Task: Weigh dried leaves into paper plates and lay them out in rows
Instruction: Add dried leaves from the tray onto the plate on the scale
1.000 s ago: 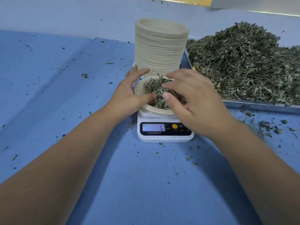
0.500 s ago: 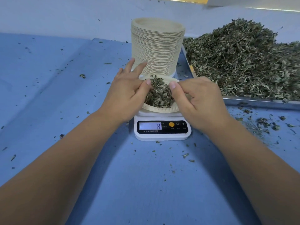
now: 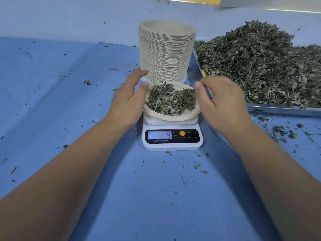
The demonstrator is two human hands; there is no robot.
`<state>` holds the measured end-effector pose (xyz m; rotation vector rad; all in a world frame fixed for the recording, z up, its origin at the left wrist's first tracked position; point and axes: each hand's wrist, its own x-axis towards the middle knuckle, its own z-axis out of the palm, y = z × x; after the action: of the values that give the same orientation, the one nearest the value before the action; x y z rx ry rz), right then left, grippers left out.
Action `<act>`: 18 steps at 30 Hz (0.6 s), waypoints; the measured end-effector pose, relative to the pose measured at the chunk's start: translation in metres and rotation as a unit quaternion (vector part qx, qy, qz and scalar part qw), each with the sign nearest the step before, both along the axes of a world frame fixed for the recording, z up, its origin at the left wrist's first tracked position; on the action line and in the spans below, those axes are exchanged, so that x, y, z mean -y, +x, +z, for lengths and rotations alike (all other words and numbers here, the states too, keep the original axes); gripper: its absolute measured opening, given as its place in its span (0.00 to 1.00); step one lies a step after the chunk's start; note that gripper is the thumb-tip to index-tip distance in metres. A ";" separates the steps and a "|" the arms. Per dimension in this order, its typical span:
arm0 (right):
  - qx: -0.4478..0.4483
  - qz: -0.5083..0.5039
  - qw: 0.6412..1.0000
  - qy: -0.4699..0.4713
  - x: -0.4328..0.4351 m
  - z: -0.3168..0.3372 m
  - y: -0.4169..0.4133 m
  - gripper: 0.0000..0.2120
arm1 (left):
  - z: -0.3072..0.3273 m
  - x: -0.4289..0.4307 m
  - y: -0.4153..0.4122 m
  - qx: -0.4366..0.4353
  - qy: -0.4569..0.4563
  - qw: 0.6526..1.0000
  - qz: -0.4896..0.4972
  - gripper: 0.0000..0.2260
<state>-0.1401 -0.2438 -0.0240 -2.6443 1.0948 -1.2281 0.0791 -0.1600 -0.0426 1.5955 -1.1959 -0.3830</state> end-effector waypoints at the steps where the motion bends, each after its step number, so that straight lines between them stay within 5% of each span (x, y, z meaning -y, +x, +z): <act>1: 0.001 -0.010 1.000 0.003 0.002 0.001 -0.002 0.16 | 0.000 0.000 0.000 -0.002 0.001 1.000 0.002 0.17; 18: -0.025 0.014 0.995 0.093 0.000 0.001 0.000 0.16 | -0.007 0.009 0.009 -0.106 0.021 0.994 0.023 0.17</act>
<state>-0.1402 -0.2441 -0.0231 -2.5538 1.1165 -1.0061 0.0882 -0.1687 -0.0492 1.5733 -0.9926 -0.5375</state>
